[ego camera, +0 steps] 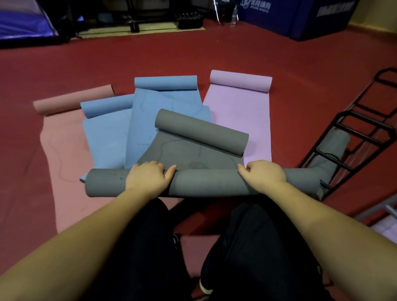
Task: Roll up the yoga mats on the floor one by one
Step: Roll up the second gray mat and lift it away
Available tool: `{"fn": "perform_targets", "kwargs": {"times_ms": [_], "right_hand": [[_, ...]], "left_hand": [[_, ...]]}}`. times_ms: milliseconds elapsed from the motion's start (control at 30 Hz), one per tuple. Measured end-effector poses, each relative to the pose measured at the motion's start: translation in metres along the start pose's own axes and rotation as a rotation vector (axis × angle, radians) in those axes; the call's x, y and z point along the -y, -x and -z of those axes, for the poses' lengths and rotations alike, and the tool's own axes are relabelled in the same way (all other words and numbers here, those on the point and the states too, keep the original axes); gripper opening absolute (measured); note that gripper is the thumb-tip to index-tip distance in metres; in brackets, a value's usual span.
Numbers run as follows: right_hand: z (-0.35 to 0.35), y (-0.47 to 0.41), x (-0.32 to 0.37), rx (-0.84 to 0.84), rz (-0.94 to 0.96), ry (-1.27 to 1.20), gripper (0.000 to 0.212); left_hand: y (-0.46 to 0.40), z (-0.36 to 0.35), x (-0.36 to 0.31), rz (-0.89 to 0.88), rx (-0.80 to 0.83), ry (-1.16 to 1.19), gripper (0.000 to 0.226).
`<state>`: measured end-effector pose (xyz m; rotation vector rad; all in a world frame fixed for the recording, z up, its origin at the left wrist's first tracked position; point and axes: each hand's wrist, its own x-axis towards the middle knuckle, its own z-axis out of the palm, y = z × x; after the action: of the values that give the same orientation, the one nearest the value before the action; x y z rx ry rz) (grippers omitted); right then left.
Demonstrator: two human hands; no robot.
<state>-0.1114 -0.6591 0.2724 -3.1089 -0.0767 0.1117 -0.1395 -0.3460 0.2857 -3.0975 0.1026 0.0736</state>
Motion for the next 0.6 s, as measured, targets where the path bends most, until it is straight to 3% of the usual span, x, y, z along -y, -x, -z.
{"fn": "perform_targets", "kwargs": {"times_ms": [100, 333, 400, 467, 600], "right_hand": [[0.018, -0.001, 0.0, 0.093, 0.012, 0.012, 0.063], [0.047, 0.006, -0.007, 0.46, -0.024, -0.101, 0.065], [0.044, 0.005, -0.005, 0.538, -0.034, -0.139, 0.063], [0.039, 0.002, -0.005, 0.562, -0.027, -0.155, 0.064], [0.029, -0.009, -0.01, 0.573, -0.016, -0.149, 0.066]], "left_hand": [[-0.003, 0.007, 0.0, -0.032, -0.009, 0.033, 0.063], [-0.002, 0.03, 0.002, 0.015, 0.35, 0.082, 0.077], [-0.003, 0.026, 0.004, 0.05, 0.375, 0.095, 0.079], [-0.003, 0.022, 0.004, 0.019, 0.271, 0.072, 0.072], [0.011, 0.012, -0.001, -0.088, -0.128, 0.068, 0.057]]}}
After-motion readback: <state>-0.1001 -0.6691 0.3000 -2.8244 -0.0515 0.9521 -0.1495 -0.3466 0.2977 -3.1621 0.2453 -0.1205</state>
